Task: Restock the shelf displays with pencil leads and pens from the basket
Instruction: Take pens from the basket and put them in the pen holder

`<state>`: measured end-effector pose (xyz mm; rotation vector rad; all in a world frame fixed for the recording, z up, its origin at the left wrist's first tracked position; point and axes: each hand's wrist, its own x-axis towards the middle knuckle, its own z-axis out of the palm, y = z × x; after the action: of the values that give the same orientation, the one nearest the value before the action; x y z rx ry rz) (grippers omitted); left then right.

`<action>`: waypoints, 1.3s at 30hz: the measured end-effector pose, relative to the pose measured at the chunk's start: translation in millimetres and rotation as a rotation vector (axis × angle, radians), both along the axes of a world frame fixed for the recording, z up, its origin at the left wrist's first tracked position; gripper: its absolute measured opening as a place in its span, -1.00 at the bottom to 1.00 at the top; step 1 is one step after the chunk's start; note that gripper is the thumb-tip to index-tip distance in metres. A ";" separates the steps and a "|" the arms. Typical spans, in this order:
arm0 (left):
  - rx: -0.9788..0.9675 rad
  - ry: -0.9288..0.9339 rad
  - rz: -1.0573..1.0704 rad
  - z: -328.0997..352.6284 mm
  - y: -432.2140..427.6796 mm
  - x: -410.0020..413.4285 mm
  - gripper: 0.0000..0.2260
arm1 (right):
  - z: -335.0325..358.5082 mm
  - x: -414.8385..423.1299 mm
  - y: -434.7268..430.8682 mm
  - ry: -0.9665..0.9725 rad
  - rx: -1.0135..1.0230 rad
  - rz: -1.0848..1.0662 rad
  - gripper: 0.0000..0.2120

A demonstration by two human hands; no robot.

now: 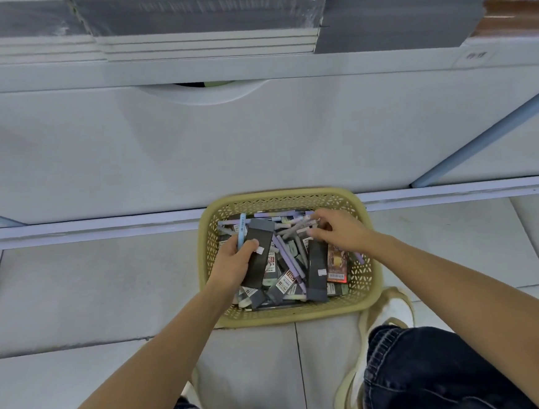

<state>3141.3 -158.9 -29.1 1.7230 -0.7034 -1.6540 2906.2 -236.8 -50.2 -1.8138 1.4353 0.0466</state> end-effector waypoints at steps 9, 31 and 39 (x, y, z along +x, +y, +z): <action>0.001 0.034 0.027 -0.6 6.4 9.1 -0.88 | -11.2 43.9 1.4 -0.157 0.086 -0.289 -0.76; -0.194 0.257 -0.290 24.7 8.8 5.1 -0.72 | 53.7 40.0 -19.6 -0.454 0.385 -0.111 -0.76; -0.163 0.172 -0.243 3.9 8.7 10.4 -0.84 | -1.0 11.6 7.1 0.296 0.155 0.197 -0.46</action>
<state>3151.7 -150.2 -25.1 1.4063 -0.9657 -1.8263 2917.9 -229.7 -51.2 -1.8677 1.4017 0.5315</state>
